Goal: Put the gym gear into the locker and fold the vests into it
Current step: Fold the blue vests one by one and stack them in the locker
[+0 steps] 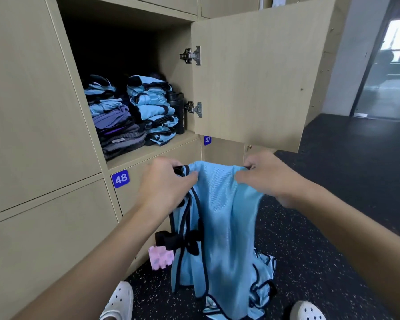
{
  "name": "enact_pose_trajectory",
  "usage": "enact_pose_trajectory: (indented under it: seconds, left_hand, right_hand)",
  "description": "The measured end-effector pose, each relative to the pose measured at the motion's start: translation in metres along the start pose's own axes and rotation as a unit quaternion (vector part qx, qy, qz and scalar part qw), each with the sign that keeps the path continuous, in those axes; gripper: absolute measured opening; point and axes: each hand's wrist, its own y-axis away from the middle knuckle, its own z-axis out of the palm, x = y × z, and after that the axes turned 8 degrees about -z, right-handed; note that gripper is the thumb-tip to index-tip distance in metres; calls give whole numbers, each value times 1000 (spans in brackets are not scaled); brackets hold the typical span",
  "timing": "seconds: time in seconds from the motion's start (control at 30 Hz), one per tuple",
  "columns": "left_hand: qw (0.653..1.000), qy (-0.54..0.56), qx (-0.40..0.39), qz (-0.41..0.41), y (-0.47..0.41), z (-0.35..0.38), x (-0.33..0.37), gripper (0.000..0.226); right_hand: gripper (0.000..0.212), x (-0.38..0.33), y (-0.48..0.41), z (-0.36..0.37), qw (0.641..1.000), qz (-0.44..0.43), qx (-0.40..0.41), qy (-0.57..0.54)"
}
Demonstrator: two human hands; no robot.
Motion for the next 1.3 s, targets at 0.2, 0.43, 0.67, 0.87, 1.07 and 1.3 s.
enact_pose_trajectory:
  seconds: [0.2, 0.43, 0.67, 0.87, 1.07, 1.3]
  left_hand:
    - [998, 15, -52, 26, 4, 9, 4, 29]
    - [958, 163, -236, 22, 11, -2, 10, 27]
    - [922, 342, -158, -91, 0, -16, 15, 24]
    - [873, 438, -170, -135, -6, -31, 17, 40]
    - [895, 382, -181, -140, 6, -13, 16, 95]
    - [929, 298, -216, -37, 14, -7, 8, 127]
  right_hand:
    - [10, -18, 5, 14, 946, 106, -63, -300]
    - [14, -26, 7, 15, 912, 76, -88, -393]
    - [17, -16, 6, 8, 975, -42, -7, -218]
    - [78, -1, 12, 29, 938, -39, -183, -291]
    - [66, -11, 6, 40, 913, -51, -1, -406]
    - [67, -12, 2, 31, 924, -31, 128, -358]
